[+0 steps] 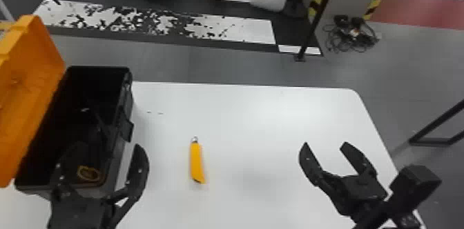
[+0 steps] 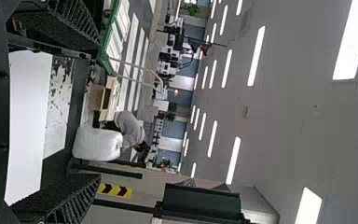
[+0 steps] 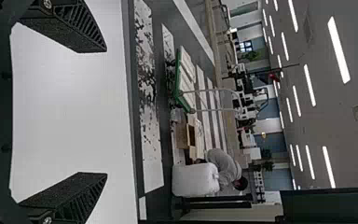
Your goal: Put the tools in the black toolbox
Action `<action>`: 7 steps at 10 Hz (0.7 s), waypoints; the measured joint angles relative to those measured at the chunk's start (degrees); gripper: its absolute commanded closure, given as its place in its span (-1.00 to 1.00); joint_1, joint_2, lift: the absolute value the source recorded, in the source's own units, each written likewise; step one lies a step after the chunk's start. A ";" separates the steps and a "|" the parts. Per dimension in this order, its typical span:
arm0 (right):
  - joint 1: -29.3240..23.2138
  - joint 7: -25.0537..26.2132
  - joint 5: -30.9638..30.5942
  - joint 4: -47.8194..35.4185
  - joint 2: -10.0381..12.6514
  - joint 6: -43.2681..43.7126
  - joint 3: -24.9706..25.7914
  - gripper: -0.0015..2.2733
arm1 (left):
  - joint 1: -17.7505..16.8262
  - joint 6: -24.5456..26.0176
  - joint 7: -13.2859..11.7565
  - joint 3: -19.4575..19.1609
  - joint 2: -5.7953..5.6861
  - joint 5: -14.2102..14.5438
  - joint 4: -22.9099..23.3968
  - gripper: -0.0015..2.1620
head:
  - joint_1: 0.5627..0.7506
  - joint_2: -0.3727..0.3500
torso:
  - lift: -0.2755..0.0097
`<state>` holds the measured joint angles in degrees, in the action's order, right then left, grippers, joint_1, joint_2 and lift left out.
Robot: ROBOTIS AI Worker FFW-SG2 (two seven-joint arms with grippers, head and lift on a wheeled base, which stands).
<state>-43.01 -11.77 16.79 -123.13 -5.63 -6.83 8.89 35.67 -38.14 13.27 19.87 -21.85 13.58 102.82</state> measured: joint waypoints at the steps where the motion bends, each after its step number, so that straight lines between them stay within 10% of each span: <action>1: 0.09 0.51 0.05 0.07 0.00 -0.01 -0.07 -0.96 | -0.11 0.01 0.00 -0.08 -0.02 0.04 -0.27 -1.00 | 0.41 -0.35 | 0.66; 7: 0.21 0.75 0.27 0.44 0.00 -0.04 -0.10 -0.96 | -0.53 -0.04 -0.19 -0.01 -0.17 0.37 -0.92 -1.00 | 0.41 -0.35 | 0.66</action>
<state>-42.80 -11.02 17.06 -122.69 -5.62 -6.87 8.79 35.14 -38.18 13.08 19.87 -22.02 13.95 101.90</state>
